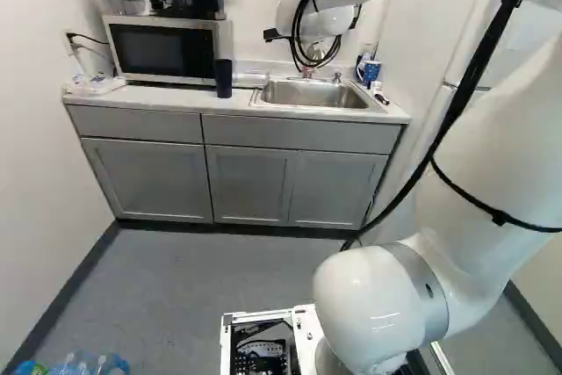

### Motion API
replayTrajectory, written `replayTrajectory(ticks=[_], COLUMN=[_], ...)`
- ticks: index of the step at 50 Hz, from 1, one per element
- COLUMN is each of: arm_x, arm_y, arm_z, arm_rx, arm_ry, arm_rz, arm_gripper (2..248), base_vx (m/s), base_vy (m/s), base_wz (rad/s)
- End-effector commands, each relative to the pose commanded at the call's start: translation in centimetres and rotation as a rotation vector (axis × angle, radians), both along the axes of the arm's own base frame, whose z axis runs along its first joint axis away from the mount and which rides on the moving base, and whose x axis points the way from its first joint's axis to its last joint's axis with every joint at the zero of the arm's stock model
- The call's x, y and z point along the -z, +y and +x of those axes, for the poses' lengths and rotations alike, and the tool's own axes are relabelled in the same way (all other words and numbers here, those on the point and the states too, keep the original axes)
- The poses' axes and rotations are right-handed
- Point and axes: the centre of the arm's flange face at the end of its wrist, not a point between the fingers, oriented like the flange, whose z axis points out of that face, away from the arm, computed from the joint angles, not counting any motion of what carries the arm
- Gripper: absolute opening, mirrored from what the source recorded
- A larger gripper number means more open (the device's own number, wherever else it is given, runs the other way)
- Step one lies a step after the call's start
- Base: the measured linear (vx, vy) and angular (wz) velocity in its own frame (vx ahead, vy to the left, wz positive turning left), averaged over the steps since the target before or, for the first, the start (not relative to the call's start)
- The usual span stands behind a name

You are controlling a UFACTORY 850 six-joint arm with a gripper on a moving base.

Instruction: Rinse the cup and place it in the tray

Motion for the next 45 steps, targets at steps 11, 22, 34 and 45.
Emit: replayTrajectory(ticks=[11, 22, 34, 45], arm_x=[0.0, 0.0, 0.0, 0.0], arm_y=[0.0, 0.0, 0.0, 0.0], arm_z=[0.0, 0.0, 0.0, 0.0], arm_rx=[0.0, 0.0, 0.0, 0.0], arm_ry=[0.0, 0.0, 0.0, 0.0], arm_rz=[0.0, 0.0, 0.0, 0.0], arm_gripper=[247, 247, 247, 247], base_vx=[0.106, 0.121, 0.119, 0.127], base_vy=[-0.05, -0.052, -0.053, -0.056], base_wz=[0.218, 0.229, 0.224, 0.22])
